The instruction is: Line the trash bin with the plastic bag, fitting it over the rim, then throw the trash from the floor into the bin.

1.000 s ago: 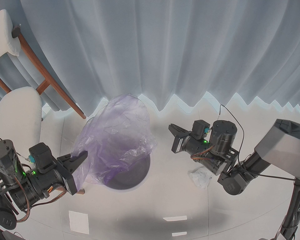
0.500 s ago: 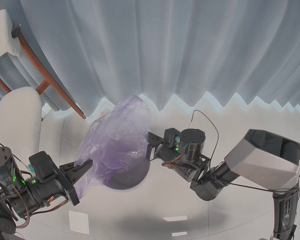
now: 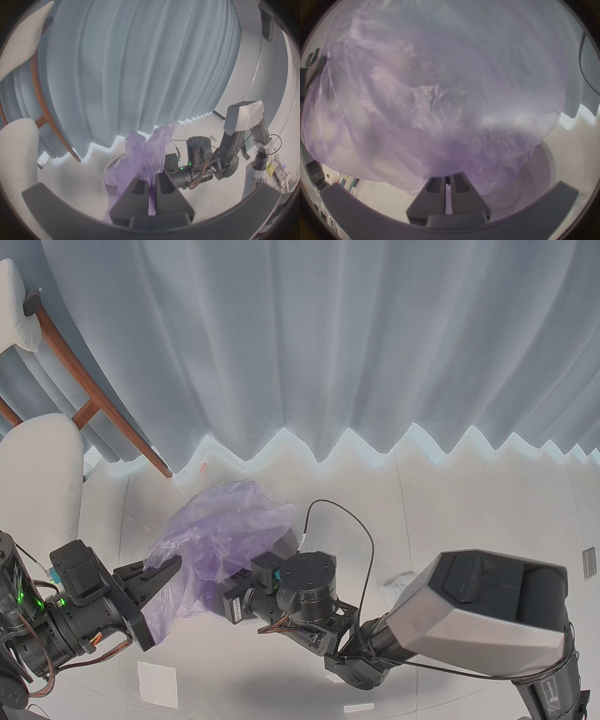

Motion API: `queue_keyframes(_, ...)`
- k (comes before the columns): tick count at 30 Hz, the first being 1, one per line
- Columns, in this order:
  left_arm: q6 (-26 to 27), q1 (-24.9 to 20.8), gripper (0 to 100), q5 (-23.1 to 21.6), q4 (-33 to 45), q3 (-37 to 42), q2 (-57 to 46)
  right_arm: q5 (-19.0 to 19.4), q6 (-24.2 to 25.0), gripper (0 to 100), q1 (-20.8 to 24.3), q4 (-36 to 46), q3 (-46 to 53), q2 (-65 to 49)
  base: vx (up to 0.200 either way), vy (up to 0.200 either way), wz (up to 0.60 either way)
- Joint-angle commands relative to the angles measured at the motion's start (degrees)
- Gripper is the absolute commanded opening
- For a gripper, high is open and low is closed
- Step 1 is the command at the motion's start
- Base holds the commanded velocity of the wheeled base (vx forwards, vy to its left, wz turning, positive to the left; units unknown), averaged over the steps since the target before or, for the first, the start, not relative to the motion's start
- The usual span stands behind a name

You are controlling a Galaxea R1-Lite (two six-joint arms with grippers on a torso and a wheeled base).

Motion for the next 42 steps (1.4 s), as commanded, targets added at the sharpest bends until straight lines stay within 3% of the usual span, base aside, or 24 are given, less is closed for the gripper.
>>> queue_keyframes(1, 0.01, -0.01, 0, -0.08, -0.03, -0.09, 0.30, 0.07, -0.12, 0, -0.29, 0.55, -4.80, 6.63, 0.000, 0.000, 0.00)
queue_keyframes(12, 0.10, 0.52, 0, 0.09, -0.64, -0.18, 5.84, -1.51, 0.32, 0, -5.03, 0.11, -3.30, 5.40, 0.000, 0.000, 0.00)
queue_keyframes(21, -1.04, 2.54, 0, 2.03, -0.99, -4.48, 11.81, -2.04, 3.83, 0, -5.38, 0.37, 13.84, -10.34, 0.000, 0.000, 0.00)
queue_keyframes(27, -3.86, -1.85, 0, 2.29, -0.99, -7.47, 13.66, 1.21, 4.10, 0, -5.38, 1.25, 29.22, -22.91, 0.000, 0.000, 0.00)
queue_keyframes(32, -7.20, -6.25, 0, 7.39, -3.19, -7.74, 17.00, 3.41, 4.80, 0, -6.70, 0.11, 34.32, -25.89, 0.000, 0.000, 0.00)
queue_keyframes(36, -6.05, -6.25, 0, 8.09, -6.44, -5.45, 20.16, 3.06, 5.15, 0, -10.13, -5.17, 34.05, -26.16, 0.000, 0.000, 0.00)
queue_keyframes(42, -4.03, -5.46, 0, 8.27, -13.74, -3.08, 24.29, 2.18, 7.97, 0, -9.78, -8.77, 40.20, -32.75, 0.000, 0.000, 0.00)
